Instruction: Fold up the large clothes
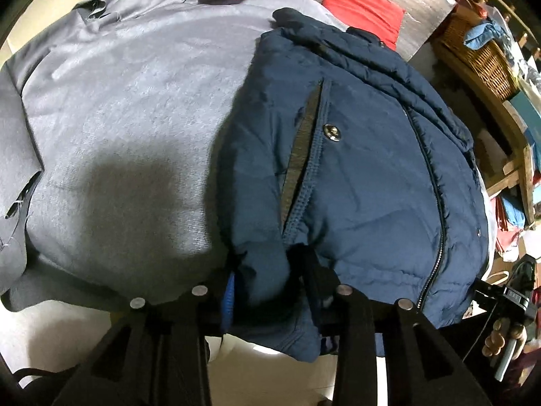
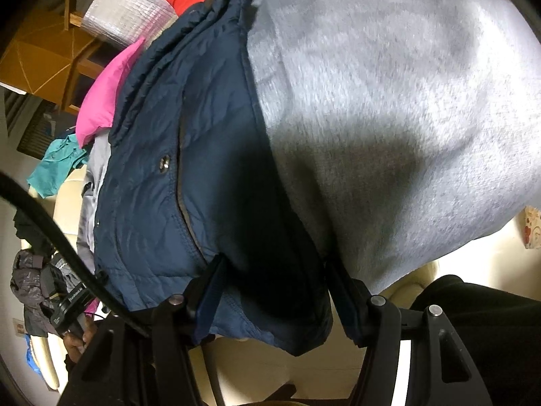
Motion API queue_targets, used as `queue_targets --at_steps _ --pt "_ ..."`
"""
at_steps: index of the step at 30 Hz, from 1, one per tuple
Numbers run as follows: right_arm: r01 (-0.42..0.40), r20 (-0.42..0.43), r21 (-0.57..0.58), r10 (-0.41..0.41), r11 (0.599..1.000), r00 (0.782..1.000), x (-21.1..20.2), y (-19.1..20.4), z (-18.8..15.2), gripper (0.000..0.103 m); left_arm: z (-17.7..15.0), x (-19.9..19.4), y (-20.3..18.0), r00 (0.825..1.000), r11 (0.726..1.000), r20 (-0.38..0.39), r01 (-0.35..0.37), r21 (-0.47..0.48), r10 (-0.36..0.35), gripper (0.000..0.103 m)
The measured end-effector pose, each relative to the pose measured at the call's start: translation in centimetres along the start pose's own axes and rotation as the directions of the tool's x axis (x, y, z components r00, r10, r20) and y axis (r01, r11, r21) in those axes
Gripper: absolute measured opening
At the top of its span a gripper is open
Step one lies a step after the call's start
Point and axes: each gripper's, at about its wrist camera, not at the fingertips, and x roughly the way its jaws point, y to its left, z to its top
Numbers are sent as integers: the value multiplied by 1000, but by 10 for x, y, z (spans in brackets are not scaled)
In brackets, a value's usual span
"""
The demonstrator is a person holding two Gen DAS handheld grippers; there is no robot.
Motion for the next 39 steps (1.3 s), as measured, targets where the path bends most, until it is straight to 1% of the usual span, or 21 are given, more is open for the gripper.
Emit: queue_targets --at_steps 5,7,8,9,12,14,15,17,18,20,21,22,23,26,28,30,33,35,37,38,39 --pt "29 19 -15 -29 999 999 6 6 -3 63 -2 -3 -1 1000 1000 12 9 26 -9 24" --pt "42 37 -38 -41 998 998 5 11 -6 51 1 -1 -6 1000 999 17 11 40 -12 21" --pt "39 45 -57 -37 998 998 2 13 -8 39 1 -2 -7 1000 999 24 19 43 -20 21" --pt "45 59 -90 -40 995 997 -2 19 -10 34 1 -4 -6 999 999 28 26 46 -28 21" --pt "66 97 -205 -47 977 994 -9 37 -19 30 3 -5 -5 999 998 24 47 40 -48 21" --pt "59 103 -207 -39 977 994 -11 37 -19 30 4 -1 1 999 999 -1 52 7 -52 29" --pt "55 97 -194 -37 980 995 -11 34 -17 31 3 1 3 998 998 -13 55 -6 -55 40" --pt "59 75 -145 -49 988 996 -7 24 -14 35 2 2 3 998 998 -14 56 -8 -56 42" --pt "37 54 -106 -31 994 998 -3 18 -12 38 3 2 1 998 998 -10 55 6 -54 41" --pt "19 60 -108 -13 994 998 -5 16 -13 40 1 0 -1 999 998 -1 51 24 -51 34" --pt "27 64 -124 -19 992 998 -6 20 -13 37 0 -2 -3 999 998 7 42 40 -43 24" --pt "50 71 -156 -39 987 997 -6 25 -16 30 1 -2 -4 999 998 13 38 46 -39 22" --pt "83 85 -200 -67 976 994 -8 31 -19 18 0 -6 -5 999 998 22 41 49 -42 20" --pt "90 119 -256 -61 962 991 -21 43 -25 14 -3 -18 -11 997 995 58 49 87 -54 16" --pt "86 132 -279 -50 956 990 -31 48 -28 14 -11 -33 -19 993 990 96 58 128 -71 15" --pt "85 143 -313 -42 946 989 -43 51 -32 14 -23 -44 -27 990 984 100 77 161 -94 15" --pt "114 125 -315 -78 942 989 -48 44 -29 14 -44 -42 -32 994 981 55 84 177 -95 15" --pt "150 99 -292 -127 945 987 -43 32 -21 17 -51 -31 -29 998 986 9 66 153 -69 17" --pt "149 48 -223 -142 964 989 -35 20 -11 20 -49 -22 -28 1000 988 -22 23 155 -20 26" --pt "143 25 -181 -141 973 990 -31 13 -6 29 -47 -18 -28 999 988 -37 0 151 6 32" --pt "149 17 -159 -148 976 989 -30 9 -4 38 -47 -12 -27 997 989 -67 -14 149 24 49"
